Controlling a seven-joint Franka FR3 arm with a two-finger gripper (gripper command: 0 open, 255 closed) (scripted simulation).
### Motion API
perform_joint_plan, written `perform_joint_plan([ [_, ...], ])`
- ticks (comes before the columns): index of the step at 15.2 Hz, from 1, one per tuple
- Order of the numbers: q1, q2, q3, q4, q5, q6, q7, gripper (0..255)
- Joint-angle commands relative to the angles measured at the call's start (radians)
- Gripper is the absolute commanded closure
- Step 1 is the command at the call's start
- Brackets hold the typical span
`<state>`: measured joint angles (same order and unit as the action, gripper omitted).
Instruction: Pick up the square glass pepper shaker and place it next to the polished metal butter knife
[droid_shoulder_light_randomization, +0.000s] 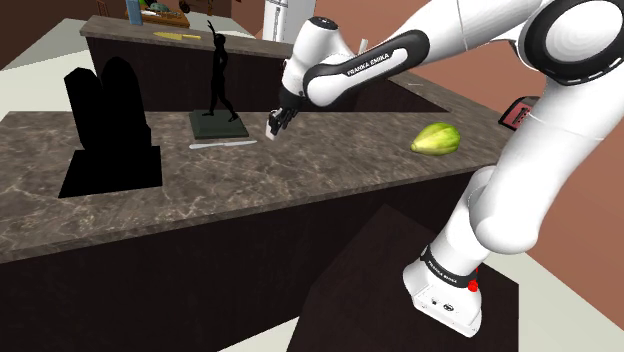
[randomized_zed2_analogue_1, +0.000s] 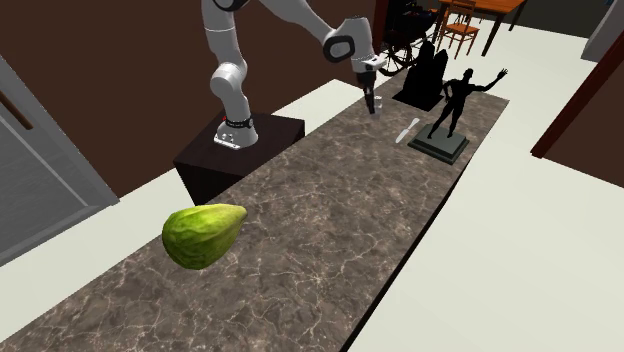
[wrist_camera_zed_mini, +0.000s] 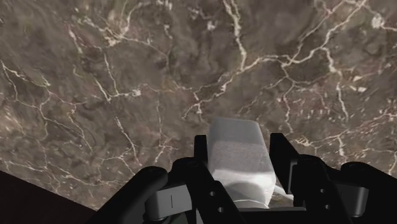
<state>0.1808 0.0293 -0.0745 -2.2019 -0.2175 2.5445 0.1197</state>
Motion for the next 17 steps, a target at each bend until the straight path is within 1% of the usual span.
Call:
perform_joint_plan([
  [1, -0.001, 0.017, -0.001, -0.009, -0.006, 0.026, 0.007, 255],
  [12, -0.001, 0.114, -0.011, -0.054, -0.046, 0.167, 0.052, 255],
  [17, -0.001, 0.114, -0.011, -0.054, -0.046, 0.167, 0.052, 255],
])
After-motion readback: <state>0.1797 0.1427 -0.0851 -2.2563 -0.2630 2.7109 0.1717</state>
